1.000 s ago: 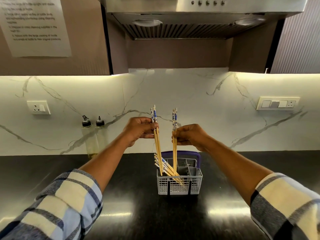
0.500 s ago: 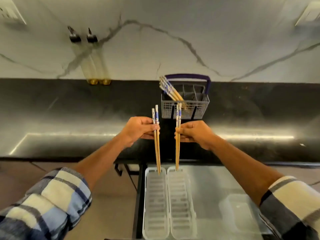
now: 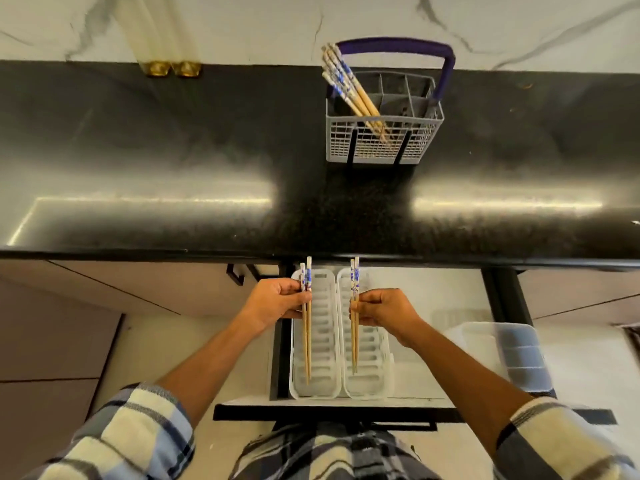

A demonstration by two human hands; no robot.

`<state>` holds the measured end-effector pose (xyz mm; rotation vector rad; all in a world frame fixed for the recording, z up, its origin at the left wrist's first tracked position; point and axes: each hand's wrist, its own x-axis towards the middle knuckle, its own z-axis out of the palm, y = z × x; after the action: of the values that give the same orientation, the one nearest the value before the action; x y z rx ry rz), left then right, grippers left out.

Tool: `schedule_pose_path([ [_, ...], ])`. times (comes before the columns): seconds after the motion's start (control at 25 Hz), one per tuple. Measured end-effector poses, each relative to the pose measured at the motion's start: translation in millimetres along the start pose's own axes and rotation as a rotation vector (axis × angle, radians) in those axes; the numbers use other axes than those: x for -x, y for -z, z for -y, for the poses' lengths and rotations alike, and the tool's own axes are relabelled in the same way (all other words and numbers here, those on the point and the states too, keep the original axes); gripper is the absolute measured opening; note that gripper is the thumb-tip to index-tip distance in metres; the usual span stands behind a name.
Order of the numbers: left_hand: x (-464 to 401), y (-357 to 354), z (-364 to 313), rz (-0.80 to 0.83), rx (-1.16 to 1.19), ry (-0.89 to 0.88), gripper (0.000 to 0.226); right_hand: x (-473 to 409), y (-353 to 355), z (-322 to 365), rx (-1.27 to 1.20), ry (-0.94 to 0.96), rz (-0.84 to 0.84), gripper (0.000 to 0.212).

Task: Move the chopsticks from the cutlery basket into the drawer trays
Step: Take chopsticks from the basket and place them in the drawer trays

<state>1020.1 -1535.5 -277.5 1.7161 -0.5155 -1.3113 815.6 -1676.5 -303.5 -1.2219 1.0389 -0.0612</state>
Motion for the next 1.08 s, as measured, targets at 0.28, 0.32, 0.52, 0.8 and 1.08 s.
schedule_pose_path([
  [0.28, -9, -7, 32, -0.013, -0.036, 0.117, 0.019, -6, -9, -34, -0.069, -0.096, -0.067, 0.014],
  [0.32, -11, -9, 34, -0.021, -0.047, 0.134, 0.019, -9, -11, -37, -0.061, -0.114, -0.069, 0.015],
  [0.52, -27, -12, 41, -0.125, -0.026, 0.205, 0.023, -25, -20, -47, -0.01, -0.189, -0.093, 0.019],
  [0.8, -53, -24, 47, -0.22, -0.273, 0.228, 0.011, -46, -25, -56, 0.098, -0.278, -0.166, 0.01],
  [1.08, -66, -52, 50, -0.252, -0.801, 0.224, 0.019, -59, -41, -57, 0.258, -0.308, -0.283, 0.012],
])
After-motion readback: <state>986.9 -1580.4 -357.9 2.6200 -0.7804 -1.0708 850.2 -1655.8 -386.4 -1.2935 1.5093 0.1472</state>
